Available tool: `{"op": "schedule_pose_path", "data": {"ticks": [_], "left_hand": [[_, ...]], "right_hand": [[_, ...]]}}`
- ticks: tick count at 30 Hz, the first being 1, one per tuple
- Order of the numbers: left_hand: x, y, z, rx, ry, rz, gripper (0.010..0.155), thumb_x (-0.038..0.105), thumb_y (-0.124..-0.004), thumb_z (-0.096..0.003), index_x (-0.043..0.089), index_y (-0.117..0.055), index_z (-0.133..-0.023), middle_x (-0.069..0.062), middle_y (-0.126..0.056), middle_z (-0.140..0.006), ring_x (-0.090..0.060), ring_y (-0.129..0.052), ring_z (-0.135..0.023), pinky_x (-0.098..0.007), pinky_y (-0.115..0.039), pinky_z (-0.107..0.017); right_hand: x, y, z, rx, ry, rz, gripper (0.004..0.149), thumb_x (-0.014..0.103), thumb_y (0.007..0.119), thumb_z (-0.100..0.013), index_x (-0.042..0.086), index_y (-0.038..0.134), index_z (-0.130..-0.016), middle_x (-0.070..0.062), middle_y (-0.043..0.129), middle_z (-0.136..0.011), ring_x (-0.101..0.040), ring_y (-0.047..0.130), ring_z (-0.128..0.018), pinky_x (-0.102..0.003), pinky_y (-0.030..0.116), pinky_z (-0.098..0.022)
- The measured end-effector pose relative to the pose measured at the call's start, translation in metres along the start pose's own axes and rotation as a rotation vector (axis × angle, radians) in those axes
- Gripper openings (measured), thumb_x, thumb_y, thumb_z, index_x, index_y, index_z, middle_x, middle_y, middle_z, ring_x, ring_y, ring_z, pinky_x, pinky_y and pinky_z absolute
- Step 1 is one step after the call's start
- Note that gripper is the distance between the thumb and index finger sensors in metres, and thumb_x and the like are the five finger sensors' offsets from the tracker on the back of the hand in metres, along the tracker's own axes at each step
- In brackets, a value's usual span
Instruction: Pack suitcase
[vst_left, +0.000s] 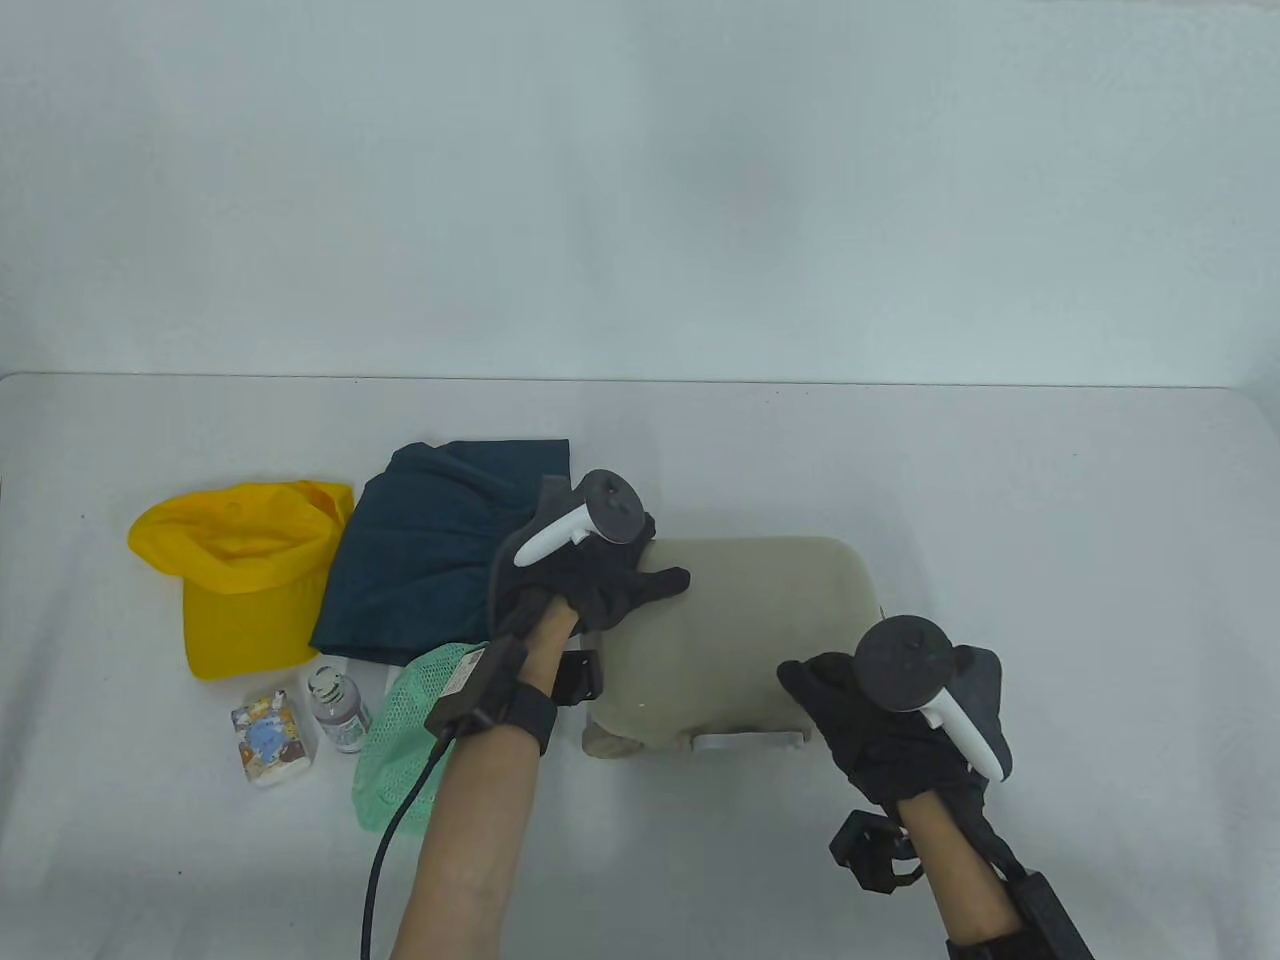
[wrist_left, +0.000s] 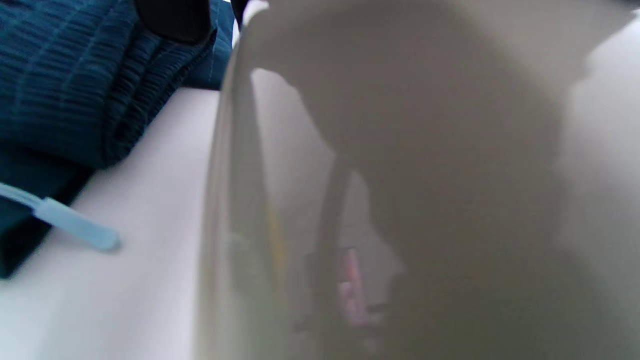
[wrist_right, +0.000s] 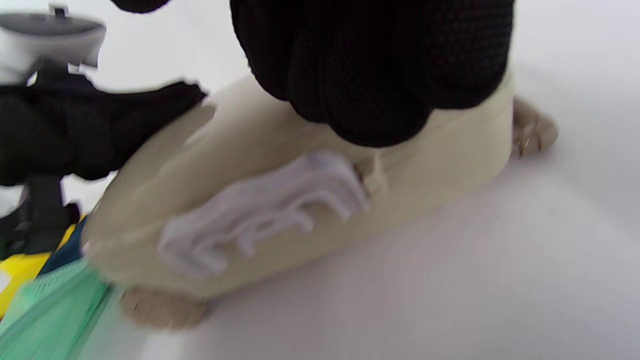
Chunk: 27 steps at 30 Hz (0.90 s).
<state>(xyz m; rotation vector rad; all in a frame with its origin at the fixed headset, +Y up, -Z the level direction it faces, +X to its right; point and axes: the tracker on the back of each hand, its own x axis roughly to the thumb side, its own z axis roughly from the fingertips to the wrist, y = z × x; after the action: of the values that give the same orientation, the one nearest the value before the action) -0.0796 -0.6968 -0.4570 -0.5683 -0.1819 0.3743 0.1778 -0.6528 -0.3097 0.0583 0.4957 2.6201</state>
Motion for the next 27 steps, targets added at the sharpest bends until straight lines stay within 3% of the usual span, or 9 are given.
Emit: {"op": "schedule_pose_path", "data": {"ticks": [5, 11, 18, 23, 27], "left_hand": [[-0.002, -0.001, -0.001, 0.002, 0.005, 0.007, 0.093, 0.076, -0.053, -0.0414, 0.034, -0.017, -0.116, -0.010, -0.018, -0.126, -0.042, -0.037, -0.117, -0.066, -0.047, -0.079], [-0.004, -0.002, -0.003, -0.011, -0.008, 0.038, 0.093, 0.076, -0.054, -0.0412, 0.035, -0.016, -0.115, -0.009, -0.018, -0.126, -0.042, -0.037, -0.117, -0.066, -0.047, -0.079], [-0.006, -0.001, -0.004, -0.038, -0.031, 0.082, 0.091, 0.076, -0.057, -0.0411, 0.038, -0.017, -0.114, -0.006, -0.021, -0.125, -0.042, -0.038, -0.116, -0.061, -0.046, -0.081], [-0.008, 0.001, -0.008, -0.060, -0.043, 0.089, 0.091, 0.077, -0.058, -0.0402, 0.042, -0.018, -0.113, -0.003, -0.021, -0.124, -0.040, -0.036, -0.116, -0.058, -0.045, -0.082], [-0.008, 0.002, -0.009, -0.071, -0.052, 0.091, 0.090, 0.076, -0.059, -0.0400, 0.043, -0.018, -0.113, -0.003, -0.021, -0.124, -0.040, -0.036, -0.117, -0.058, -0.044, -0.083]], "right_hand": [[0.004, 0.010, -0.006, 0.053, 0.051, 0.058, 0.069, 0.063, 0.053, -0.052, 0.010, 0.086, -0.081, -0.006, 0.101, -0.058, -0.020, 0.103, -0.034, -0.031, 0.089, -0.026], [-0.004, 0.025, -0.015, 0.169, 0.142, 0.059, 0.072, 0.063, 0.053, -0.052, 0.006, 0.090, -0.076, -0.006, 0.105, -0.050, -0.018, 0.106, -0.027, -0.029, 0.091, -0.020], [-0.025, 0.050, -0.023, 0.296, 0.212, -0.154, 0.071, 0.058, 0.052, -0.055, 0.001, 0.083, -0.082, -0.005, 0.104, -0.052, -0.017, 0.108, -0.029, -0.028, 0.092, -0.020], [-0.034, 0.066, -0.023, 0.323, 0.225, -0.409, 0.071, 0.056, 0.053, -0.058, -0.006, 0.075, -0.087, -0.003, 0.102, -0.059, -0.015, 0.107, -0.036, -0.027, 0.093, -0.026], [-0.033, 0.072, -0.021, 0.322, 0.238, -0.502, 0.070, 0.054, 0.051, -0.060, -0.008, 0.070, -0.086, 0.000, 0.099, -0.063, -0.012, 0.107, -0.041, -0.026, 0.093, -0.030]]}}
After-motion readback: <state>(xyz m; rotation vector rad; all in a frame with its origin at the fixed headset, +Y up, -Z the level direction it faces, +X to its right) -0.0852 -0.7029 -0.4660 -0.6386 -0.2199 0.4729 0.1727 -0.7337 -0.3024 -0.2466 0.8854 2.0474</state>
